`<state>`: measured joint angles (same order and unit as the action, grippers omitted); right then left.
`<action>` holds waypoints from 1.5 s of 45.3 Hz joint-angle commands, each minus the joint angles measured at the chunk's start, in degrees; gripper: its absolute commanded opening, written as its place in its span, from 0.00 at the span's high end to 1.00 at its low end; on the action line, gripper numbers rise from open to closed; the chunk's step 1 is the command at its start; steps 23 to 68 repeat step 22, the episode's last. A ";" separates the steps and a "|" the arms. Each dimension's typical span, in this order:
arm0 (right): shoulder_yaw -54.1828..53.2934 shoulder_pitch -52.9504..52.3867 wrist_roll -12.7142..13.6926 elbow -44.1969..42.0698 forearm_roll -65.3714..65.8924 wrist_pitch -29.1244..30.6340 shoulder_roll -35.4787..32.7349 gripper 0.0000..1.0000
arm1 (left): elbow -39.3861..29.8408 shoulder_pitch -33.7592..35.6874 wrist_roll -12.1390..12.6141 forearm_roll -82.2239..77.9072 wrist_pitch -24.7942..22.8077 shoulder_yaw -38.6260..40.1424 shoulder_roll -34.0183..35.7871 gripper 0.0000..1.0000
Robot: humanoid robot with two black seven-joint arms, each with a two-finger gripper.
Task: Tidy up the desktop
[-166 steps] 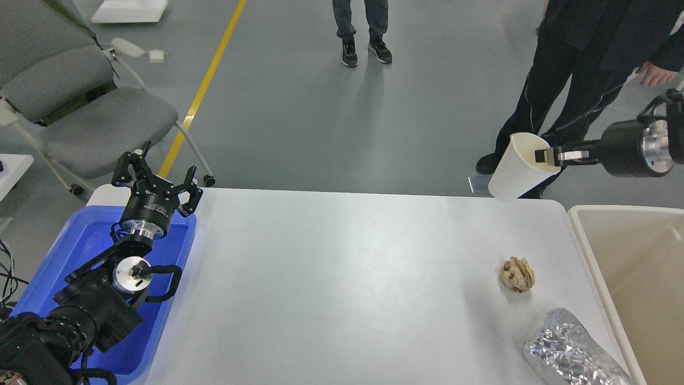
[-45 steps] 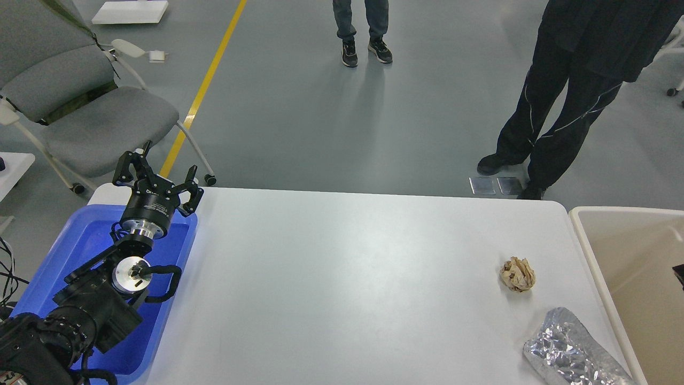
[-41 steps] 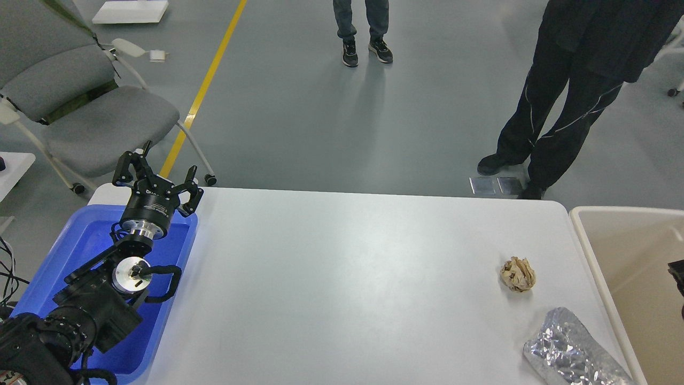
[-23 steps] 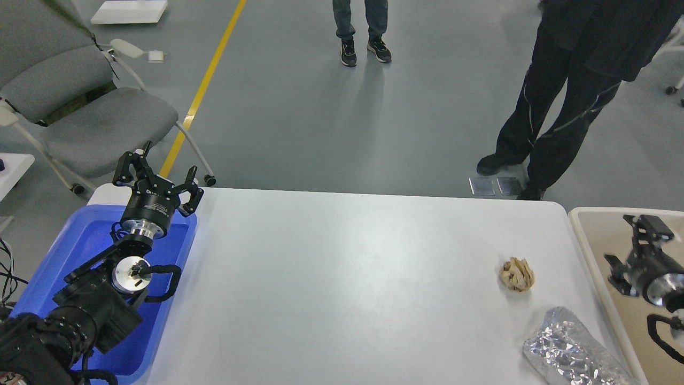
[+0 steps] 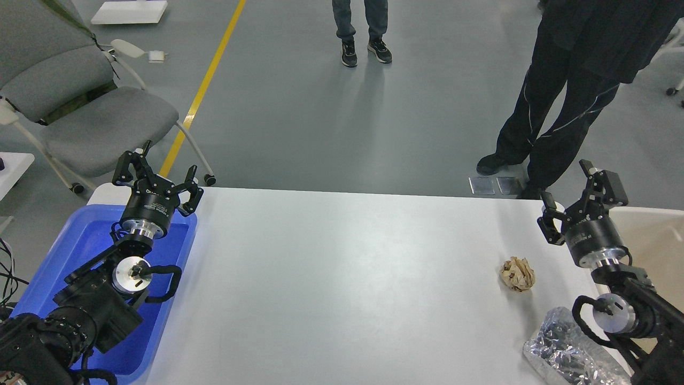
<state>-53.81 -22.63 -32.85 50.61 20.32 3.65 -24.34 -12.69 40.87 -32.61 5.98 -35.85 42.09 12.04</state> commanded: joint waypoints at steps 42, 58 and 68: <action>-1.83 -3.83 -3.01 -5.08 6.66 -4.61 9.58 0.00 | 0.03 0.00 0.00 0.00 -0.01 -0.08 0.00 0.00; -1.83 -3.83 -3.01 -5.08 6.66 -4.61 9.58 0.00 | 0.03 0.00 0.00 0.00 -0.01 -0.08 0.00 0.00; -1.83 -3.83 -3.01 -5.08 6.66 -4.61 9.58 0.00 | 0.03 0.00 0.00 0.00 -0.01 -0.08 0.00 0.00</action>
